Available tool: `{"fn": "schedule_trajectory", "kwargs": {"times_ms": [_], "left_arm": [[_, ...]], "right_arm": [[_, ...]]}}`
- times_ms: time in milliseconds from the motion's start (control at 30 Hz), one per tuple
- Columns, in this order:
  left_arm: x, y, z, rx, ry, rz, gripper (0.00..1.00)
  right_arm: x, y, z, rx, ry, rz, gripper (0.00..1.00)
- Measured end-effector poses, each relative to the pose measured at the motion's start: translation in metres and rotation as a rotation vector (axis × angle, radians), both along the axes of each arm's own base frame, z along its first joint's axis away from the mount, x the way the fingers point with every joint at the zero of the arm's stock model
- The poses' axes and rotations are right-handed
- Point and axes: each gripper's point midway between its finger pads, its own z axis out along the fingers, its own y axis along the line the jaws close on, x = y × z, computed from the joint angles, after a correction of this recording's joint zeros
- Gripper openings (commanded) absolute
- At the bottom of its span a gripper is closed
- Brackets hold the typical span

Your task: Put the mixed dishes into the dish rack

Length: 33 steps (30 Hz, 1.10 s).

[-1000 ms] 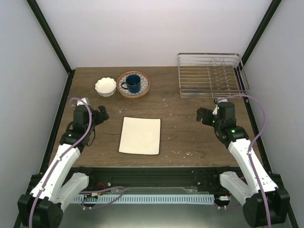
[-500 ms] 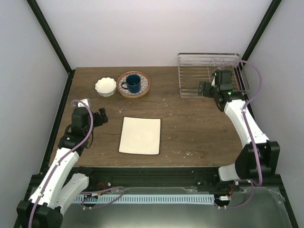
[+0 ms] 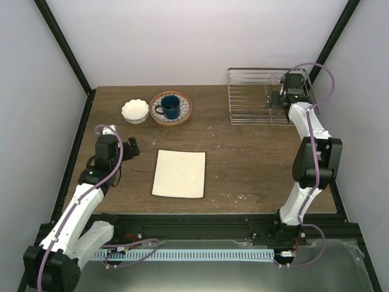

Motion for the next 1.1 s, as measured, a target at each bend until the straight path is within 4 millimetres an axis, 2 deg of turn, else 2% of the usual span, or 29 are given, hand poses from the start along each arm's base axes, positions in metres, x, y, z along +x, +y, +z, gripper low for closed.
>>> {"fn": "schedule_trajectory", "kwargs": {"times_ms": [67, 167, 400, 567, 767, 1100], "left_arm": [[0.003, -0.001, -0.004, 0.000, 0.006, -0.002, 1.00], [0.009, -0.003, -0.011, -0.001, 0.019, -0.006, 1.00], [0.024, -0.008, -0.037, 0.007, 0.085, -0.014, 1.00], [0.030, -0.010, -0.049, 0.010, 0.114, -0.016, 1.00], [0.034, -0.012, -0.049, 0.005, 0.106, -0.019, 1.00], [0.036, -0.012, -0.055, 0.008, 0.119, -0.019, 1.00]], "right_arm": [[0.009, -0.006, -0.011, -0.028, 0.016, 0.007, 1.00], [0.028, -0.015, -0.019, -0.068, 0.018, 0.014, 1.00], [0.065, -0.035, -0.013, -0.153, -0.016, 0.013, 1.00], [0.073, -0.048, -0.029, -0.165, 0.011, 0.011, 1.00], [0.071, -0.064, -0.071, -0.131, 0.090, 0.023, 1.00], [0.073, -0.061, -0.075, -0.070, 0.079, 0.076, 1.00]]}}
